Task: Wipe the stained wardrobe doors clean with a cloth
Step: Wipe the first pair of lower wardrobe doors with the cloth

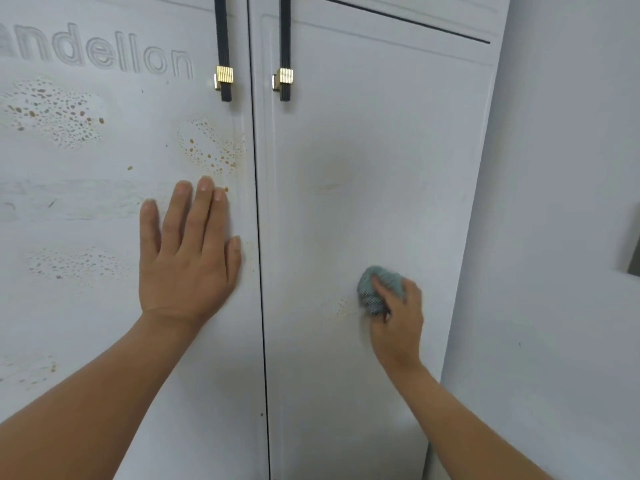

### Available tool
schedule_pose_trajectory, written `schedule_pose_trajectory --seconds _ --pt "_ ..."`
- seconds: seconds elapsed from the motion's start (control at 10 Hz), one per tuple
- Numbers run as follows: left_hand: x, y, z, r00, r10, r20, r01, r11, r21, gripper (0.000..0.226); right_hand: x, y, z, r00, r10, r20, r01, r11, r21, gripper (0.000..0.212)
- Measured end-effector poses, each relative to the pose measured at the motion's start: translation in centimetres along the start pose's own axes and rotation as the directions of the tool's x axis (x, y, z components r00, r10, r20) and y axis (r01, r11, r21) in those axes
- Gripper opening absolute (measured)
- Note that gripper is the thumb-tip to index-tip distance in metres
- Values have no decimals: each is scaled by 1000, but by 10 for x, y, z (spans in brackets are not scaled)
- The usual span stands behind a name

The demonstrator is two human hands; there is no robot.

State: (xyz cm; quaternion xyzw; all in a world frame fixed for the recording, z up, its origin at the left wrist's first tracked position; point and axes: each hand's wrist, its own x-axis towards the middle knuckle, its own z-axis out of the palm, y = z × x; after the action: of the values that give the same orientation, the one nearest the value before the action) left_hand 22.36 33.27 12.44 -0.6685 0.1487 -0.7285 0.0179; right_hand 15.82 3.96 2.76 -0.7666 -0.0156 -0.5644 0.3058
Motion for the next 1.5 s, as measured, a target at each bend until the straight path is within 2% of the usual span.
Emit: schedule_pose_trajectory --seconds 0.1,0.2,0.3,0.4,0.5,0.6,0.7,0.9,1.0,1.1,1.2,1.3,1.4,1.5 --pt "1 0 1 1000 0 3 0 1000 9 61 -17 2 0 995 -76 72 72 996 47 43" --pt "1 0 1 1000 2 -4 -2 1000 20 60 10 1 -3 964 240 -113 -229 969 96 56" --pt "0 0 0 1000 10 -10 -10 1000 23 60 13 -14 10 956 251 -151 -241 967 82 51" --pt "0 0 0 1000 6 -11 -6 1000 30 60 -20 -21 22 998 6 -59 -4 1000 30 40" --pt "1 0 1 1000 9 -11 -8 999 33 60 -33 -13 19 942 -317 108 315 949 35 42" --pt "1 1 1 1000 5 -6 -4 1000 31 60 -11 -16 14 969 -247 -6 247 969 -6 39" --pt "1 1 0 1000 8 -8 -8 999 45 60 24 -41 20 981 -185 -50 186 983 5 43" --pt "0 1 0 1000 -2 -6 3 999 43 59 -24 -12 22 887 -453 91 457 889 -26 32" --pt "1 2 0 1000 -5 4 5 999 37 59 -51 3 18 776 -553 304 586 810 -21 41" --pt "1 1 0 1000 -3 4 3 999 45 58 -27 -7 13 767 -562 310 598 801 -26 29" --pt "1 1 0 1000 -3 7 3 999 43 59 -5 -33 21 849 -487 204 506 861 -51 34" --pt "1 2 -2 1000 -15 18 14 999 37 59 -34 -34 34 796 -562 224 571 820 32 25" --pt "1 2 -1 1000 -14 24 13 999 45 59 -54 -20 35 630 -669 395 701 708 82 16" --pt "1 2 1 1000 -7 8 6 999 52 60 -37 -36 33 603 -683 411 726 684 72 20"
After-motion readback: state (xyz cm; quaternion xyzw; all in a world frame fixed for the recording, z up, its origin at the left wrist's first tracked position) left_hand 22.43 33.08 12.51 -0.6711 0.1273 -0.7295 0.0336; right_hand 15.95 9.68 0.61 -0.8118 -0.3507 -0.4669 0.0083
